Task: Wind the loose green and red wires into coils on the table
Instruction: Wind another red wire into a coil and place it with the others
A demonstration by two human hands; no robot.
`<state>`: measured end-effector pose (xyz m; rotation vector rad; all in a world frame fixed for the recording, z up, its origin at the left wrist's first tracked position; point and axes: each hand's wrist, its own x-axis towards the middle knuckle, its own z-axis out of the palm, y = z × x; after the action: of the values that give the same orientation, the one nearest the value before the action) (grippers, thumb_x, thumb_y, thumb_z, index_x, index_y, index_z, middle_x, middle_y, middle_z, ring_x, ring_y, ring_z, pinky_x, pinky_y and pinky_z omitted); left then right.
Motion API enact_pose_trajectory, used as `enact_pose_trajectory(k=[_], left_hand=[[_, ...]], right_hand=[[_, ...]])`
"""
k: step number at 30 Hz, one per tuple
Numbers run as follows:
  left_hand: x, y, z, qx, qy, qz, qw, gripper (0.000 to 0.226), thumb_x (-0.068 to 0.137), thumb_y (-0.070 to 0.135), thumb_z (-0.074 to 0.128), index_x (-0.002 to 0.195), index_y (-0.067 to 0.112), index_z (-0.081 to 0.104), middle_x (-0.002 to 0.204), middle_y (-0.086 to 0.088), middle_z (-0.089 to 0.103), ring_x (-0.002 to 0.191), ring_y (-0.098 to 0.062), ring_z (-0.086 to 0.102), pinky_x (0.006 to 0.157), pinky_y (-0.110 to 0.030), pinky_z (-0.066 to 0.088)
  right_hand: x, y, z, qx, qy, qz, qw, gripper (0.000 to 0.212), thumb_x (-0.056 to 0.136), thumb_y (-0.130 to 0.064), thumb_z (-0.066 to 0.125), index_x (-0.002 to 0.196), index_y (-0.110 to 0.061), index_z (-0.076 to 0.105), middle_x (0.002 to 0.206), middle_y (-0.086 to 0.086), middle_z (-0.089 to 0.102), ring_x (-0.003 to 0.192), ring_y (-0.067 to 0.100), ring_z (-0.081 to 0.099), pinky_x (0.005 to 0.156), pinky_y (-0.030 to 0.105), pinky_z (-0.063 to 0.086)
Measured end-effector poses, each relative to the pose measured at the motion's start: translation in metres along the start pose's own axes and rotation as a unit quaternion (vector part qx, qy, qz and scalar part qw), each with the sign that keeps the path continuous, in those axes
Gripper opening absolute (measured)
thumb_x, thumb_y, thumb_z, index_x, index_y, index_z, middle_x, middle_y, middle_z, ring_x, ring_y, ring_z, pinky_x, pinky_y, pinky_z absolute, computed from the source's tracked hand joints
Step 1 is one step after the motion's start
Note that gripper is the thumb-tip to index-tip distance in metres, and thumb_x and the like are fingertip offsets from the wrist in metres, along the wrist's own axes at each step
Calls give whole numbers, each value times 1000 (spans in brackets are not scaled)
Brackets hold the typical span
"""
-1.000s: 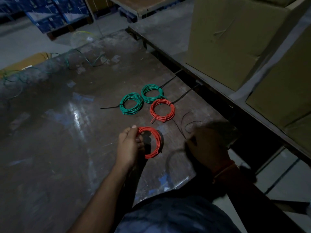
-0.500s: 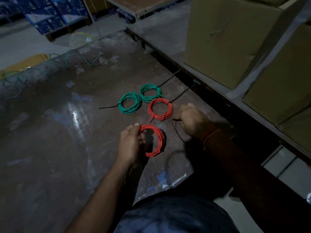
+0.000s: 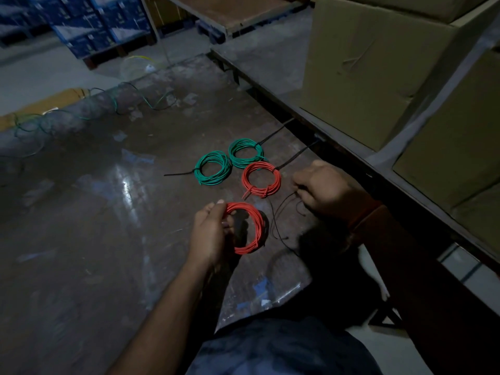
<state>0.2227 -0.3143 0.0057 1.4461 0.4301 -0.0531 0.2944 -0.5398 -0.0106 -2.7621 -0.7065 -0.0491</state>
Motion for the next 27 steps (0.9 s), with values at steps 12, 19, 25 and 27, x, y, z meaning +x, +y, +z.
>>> enact_pose_trajectory(k=[12, 19, 25, 27], left_hand=[[19, -5, -72, -125, 82, -9, 989, 33, 105, 19, 40, 72, 21, 37, 48, 8, 29, 36, -4, 19, 39, -11, 14], [9, -26, -127, -147, 162, -4, 976, 34, 102, 16, 42, 69, 19, 37, 49, 5, 31, 36, -5, 19, 39, -11, 16], [4, -32, -143, -133, 150, -5, 980, 26, 103, 15, 45, 77, 15, 40, 53, 5, 28, 38, -4, 19, 37, -13, 17], [1, -27, -143, -129, 136, -4, 982, 22, 103, 15, 45, 82, 12, 42, 52, 6, 29, 37, -4, 20, 37, -12, 16]], right_hand=[[16, -80, 40, 156, 71, 139, 975, 6, 77, -15, 67, 73, -18, 63, 67, 1, 66, 64, 23, 64, 61, 31, 53], [50, -130, 68, 45, -28, 86, 995, 19, 87, -35, 67, 89, -16, 67, 96, 10, 67, 92, 35, 65, 76, 38, 55], [90, -158, 71, -21, -75, -24, 997, 24, 95, -18, 61, 115, -6, 66, 120, 16, 58, 113, 35, 57, 89, 37, 49], [93, -168, 74, -70, -101, -19, 992, 23, 97, -14, 58, 115, -3, 68, 123, 16, 58, 114, 35, 59, 92, 38, 50]])
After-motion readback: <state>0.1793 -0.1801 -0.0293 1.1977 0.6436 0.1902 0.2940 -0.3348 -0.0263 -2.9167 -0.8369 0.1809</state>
